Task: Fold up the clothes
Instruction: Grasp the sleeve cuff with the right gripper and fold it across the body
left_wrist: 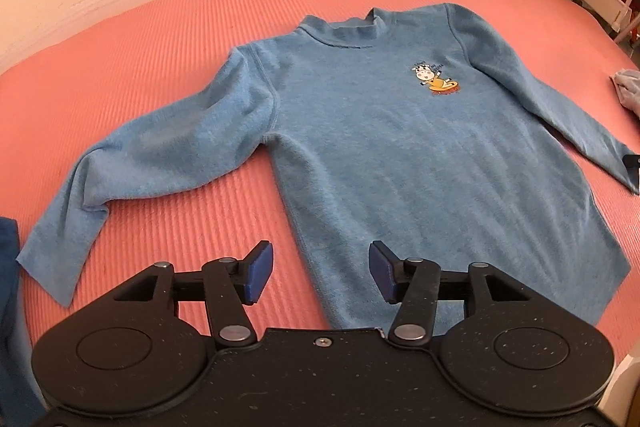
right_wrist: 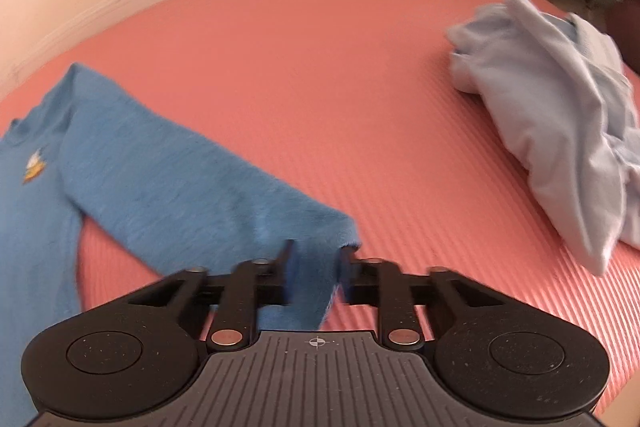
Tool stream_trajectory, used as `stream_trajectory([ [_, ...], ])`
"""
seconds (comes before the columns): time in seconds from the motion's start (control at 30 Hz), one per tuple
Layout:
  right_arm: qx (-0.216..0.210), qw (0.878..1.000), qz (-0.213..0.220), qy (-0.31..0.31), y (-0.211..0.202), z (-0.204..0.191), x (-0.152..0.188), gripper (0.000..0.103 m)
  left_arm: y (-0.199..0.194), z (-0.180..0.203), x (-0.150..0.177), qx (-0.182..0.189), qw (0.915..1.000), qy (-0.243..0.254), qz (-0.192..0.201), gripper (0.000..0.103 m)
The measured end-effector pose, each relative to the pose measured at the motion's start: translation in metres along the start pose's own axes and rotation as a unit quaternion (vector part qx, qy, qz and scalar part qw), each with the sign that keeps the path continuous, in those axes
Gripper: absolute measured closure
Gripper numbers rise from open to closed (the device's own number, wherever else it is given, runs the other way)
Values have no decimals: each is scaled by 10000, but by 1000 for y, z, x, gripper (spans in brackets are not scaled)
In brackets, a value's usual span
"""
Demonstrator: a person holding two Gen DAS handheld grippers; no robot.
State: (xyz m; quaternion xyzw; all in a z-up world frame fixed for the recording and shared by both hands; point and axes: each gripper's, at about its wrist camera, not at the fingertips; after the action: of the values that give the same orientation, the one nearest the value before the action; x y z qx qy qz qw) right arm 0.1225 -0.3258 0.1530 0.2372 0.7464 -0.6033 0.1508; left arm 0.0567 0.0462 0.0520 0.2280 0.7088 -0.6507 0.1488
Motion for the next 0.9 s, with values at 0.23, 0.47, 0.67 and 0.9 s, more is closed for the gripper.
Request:
stream_trajectory([
  [0.23,-1513,9805,324,1208,-30,0,-34,100,2,-12,-9,-60,9997,-230,70,50],
  [0.47,-2806,9503,853,1047,-56,-69,-113,100,-8,-30,-32,-167,9966,-666,461,45],
  [0.67,-3716,9266,558,140,-54,-178,-151,100,-20,-41,-53,59,9904,-1006,947,45],
  [0.9,-3954,9161,-401,-528,-8,-287,-140,100,-26,-22,-64,-7,9900,-525,1308,36],
])
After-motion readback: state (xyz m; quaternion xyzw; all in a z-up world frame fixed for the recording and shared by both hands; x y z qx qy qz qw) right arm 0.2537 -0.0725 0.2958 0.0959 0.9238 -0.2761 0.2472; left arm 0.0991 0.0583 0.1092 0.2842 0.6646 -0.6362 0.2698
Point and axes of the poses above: each gripper's, at about its wrist camera, not at the fingertips, and y roughly the way its jaws point, z to its right, x to its underside, and after that the axes turned 8 degrees about -x, right-handed
